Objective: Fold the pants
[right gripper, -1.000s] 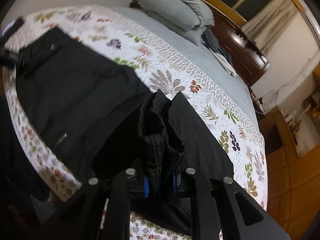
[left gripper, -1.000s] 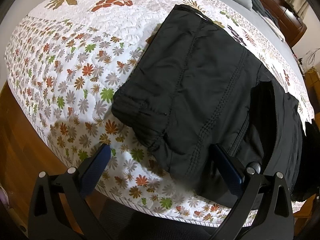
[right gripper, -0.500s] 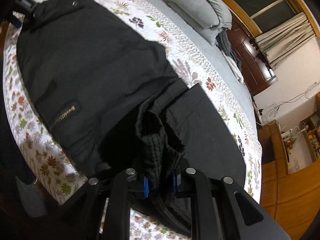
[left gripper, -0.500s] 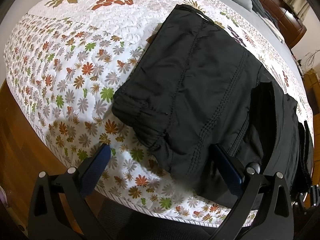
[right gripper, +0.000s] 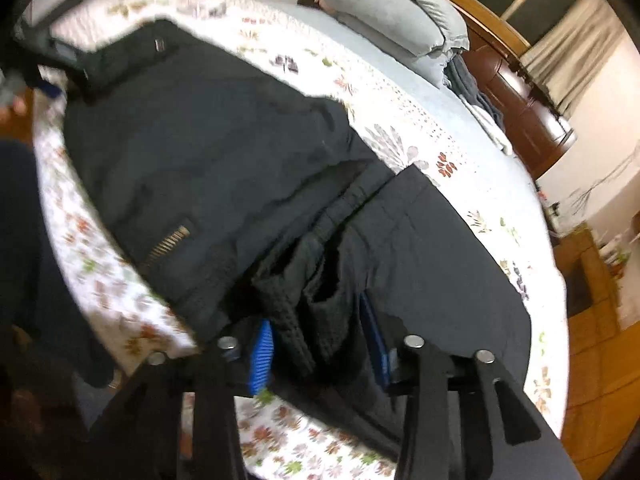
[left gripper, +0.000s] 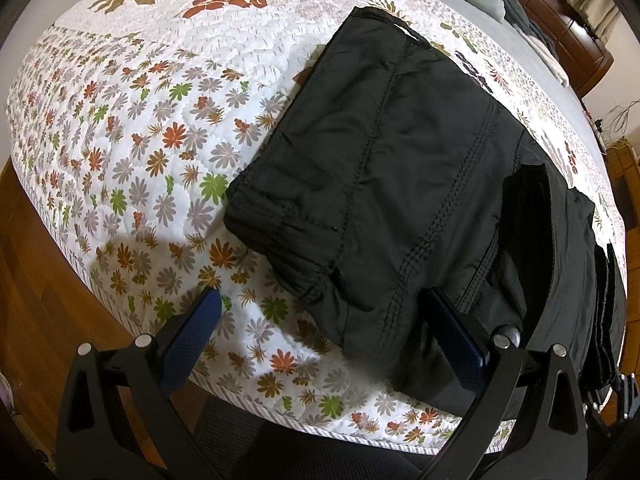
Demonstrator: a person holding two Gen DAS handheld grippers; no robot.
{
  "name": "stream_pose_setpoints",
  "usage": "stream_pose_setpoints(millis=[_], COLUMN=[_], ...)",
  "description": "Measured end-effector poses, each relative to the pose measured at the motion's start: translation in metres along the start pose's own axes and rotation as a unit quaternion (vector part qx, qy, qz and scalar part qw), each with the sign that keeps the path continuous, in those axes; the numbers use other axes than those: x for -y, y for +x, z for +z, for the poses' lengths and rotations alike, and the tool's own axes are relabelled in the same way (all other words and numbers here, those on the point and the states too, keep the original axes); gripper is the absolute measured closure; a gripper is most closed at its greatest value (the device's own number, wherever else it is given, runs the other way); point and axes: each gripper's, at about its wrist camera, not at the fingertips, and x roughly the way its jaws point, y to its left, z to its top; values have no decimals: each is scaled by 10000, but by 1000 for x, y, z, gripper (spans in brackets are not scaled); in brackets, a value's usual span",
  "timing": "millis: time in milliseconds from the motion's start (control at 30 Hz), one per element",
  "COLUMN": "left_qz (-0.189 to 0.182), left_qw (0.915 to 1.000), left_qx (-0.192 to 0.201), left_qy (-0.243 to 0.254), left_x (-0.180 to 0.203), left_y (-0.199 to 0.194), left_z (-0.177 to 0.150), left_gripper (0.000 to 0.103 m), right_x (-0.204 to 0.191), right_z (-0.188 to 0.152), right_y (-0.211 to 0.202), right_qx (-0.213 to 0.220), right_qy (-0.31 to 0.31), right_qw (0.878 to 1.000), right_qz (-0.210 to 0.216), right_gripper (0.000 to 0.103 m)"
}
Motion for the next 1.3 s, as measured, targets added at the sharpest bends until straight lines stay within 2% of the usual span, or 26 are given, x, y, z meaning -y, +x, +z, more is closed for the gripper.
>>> stream_pose_setpoints(millis=[67,133,200,267,333,400,567,633,700,733,800,867,1000,1067,1133,1200,1300], left_qz=[3,6,-6,-14,-15,-21,-96,-248,-449,-727,-1288,-1869,-2553,-2954,-3036,-3023,-3253], left_qw=[10000,10000,10000,10000,10000,10000,9999,9996,9986,9957,9851,9656,9379,9217,9174,9182,9050], left_qx=[1,1,-1,0,-1,-4,-22,-4,79,182,276,424,574,559,507,407,436], left_qy=[1,-3,-13,-27,-30,-36,-60,-126,-276,-551,-1103,-1755,-2280,-2450,-2522,-2528,-2706], left_x=[0,0,0,-1,-2,-2,-5,-11,-20,-31,-52,-77,-99,-102,-100,-94,-88], left_y=[0,0,0,1,1,1,1,0,-6,-12,-19,-27,-33,-31,-24,-12,-3], left_z=[0,-1,-1,-1,-2,-2,-4,-5,-6,-7,-11,-19,-29,-34,-39,-43,-47], left_gripper=[2,2,2,2,2,2,2,3,3,3,3,3,3,3,3,3,3], right_x=[6,22,43,60,74,76,53,48,53,60,71,85,96,94,87,76,55], right_z=[0,-3,-5,-6,-6,-5,-5,-5,-2,1,10,29,78,107,137,160,200], right_y=[-13,-27,-36,-35,-18,-3,25,21,19,16,9,1,-8,-10,-7,-4,6], right_qx=[131,311,468,465,183,-26,-450,-454,-504,-528,-525,-487,-477,-501,-558,-622,-720], right_qy=[131,542,1015,1350,1560,1532,1269,1166,1220,1305,1403,1397,1157,980,849,731,502], right_qw=[9996,9962,9905,9865,9849,9860,9875,9884,9848,9811,9741,9670,9533,9470,9373,9282,9184], right_qz=[213,613,803,805,722,656,819,866,1128,1327,1694,2075,2748,3019,3334,3595,3858], right_gripper=[60,59,59,59,59,59,63,64,65,65,54,47,29,24,22,21,21])
